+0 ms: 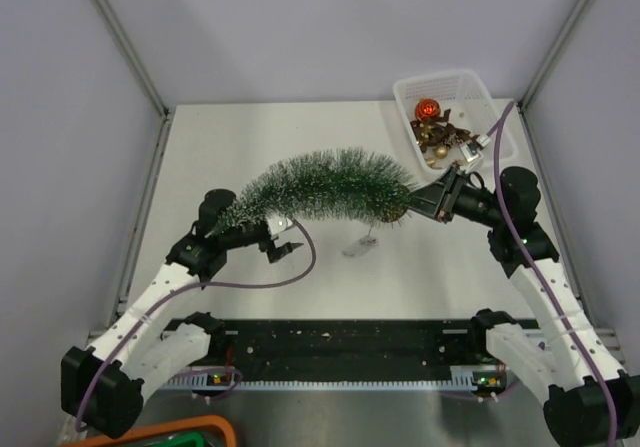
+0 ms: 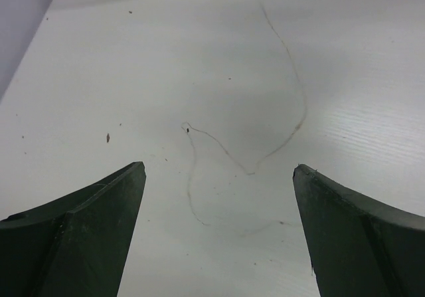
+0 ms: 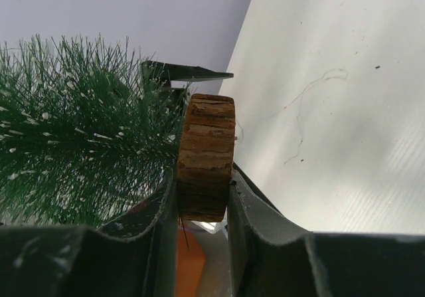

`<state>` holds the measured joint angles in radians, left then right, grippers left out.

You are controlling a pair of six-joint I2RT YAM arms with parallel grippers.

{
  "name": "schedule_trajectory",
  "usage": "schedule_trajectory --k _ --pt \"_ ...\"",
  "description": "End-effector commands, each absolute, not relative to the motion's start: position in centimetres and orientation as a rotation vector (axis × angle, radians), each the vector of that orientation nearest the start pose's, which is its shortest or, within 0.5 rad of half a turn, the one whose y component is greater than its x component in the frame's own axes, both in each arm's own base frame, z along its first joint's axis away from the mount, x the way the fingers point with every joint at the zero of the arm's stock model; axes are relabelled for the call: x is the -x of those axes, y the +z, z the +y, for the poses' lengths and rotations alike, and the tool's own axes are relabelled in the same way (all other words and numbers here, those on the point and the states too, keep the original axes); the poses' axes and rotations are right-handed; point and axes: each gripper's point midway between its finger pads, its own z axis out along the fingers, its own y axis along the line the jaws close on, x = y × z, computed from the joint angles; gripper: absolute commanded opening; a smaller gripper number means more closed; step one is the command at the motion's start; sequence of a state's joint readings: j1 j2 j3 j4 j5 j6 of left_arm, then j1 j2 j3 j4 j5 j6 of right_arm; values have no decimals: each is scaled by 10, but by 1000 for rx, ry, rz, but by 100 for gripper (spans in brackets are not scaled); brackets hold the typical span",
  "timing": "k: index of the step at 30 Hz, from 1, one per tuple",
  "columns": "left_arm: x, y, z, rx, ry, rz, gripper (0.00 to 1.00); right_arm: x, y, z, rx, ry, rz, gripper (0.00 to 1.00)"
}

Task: Decorate the small christmas tree

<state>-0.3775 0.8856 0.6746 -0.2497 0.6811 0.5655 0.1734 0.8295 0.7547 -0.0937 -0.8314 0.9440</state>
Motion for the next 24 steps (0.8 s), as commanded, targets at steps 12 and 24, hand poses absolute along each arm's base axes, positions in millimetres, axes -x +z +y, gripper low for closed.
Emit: schedule_trajectory --k 12,24 --pt "-257 182 -232 -1451 -412 1200 99 -209 345 197 78 1560 1819 0" --pt "-245 151 -220 -1520 -396 1295 21 -207 353 196 91 1559 1799 0"
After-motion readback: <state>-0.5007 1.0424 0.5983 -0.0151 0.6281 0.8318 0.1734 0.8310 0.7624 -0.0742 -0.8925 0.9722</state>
